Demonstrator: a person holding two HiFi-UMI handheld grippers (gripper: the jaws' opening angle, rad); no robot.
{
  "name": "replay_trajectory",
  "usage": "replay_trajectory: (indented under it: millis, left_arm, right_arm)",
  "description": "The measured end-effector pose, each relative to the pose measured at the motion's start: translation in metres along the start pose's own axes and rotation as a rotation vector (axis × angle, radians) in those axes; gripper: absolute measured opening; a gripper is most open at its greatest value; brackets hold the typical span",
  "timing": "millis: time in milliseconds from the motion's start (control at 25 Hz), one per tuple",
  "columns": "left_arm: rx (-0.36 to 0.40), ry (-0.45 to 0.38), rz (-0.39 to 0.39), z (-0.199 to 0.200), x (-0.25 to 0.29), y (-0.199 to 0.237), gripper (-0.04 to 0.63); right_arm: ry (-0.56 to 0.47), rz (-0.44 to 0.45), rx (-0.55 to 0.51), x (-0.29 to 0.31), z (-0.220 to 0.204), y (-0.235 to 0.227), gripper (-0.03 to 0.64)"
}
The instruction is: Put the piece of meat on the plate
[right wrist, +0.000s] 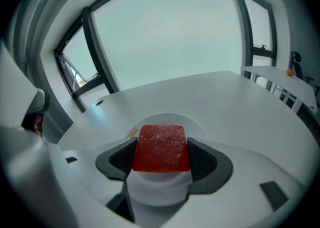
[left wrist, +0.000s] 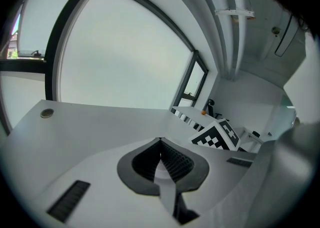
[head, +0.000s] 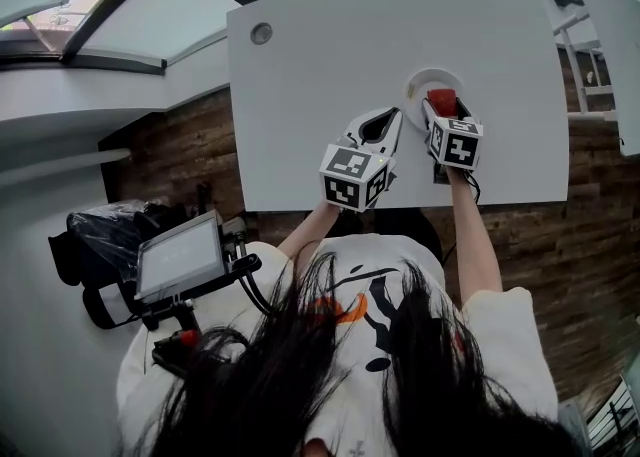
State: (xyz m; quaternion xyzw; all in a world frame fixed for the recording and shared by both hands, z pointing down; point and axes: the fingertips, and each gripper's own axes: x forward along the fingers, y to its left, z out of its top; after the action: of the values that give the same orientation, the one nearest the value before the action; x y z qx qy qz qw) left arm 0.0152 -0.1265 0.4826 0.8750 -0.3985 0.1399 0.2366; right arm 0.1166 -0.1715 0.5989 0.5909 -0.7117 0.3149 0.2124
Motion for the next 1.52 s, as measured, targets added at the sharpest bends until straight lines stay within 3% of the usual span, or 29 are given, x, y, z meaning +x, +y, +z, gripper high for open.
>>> replay_trajectory:
  millis: [440,1520]
  left_arm:
    - [0.008,0.002,0.014,-0.003,-0.003,0.006,0.005]
    - [0.005,0.001,0.026,-0.006,-0.003,0.013,0.005]
  right_arm:
    - [0.041,-0.051,-0.176,0.009,-0.004,0.0,0.314]
    - [0.063,-0.042,-0.155,0.013,-0.008,-0.009,0.314]
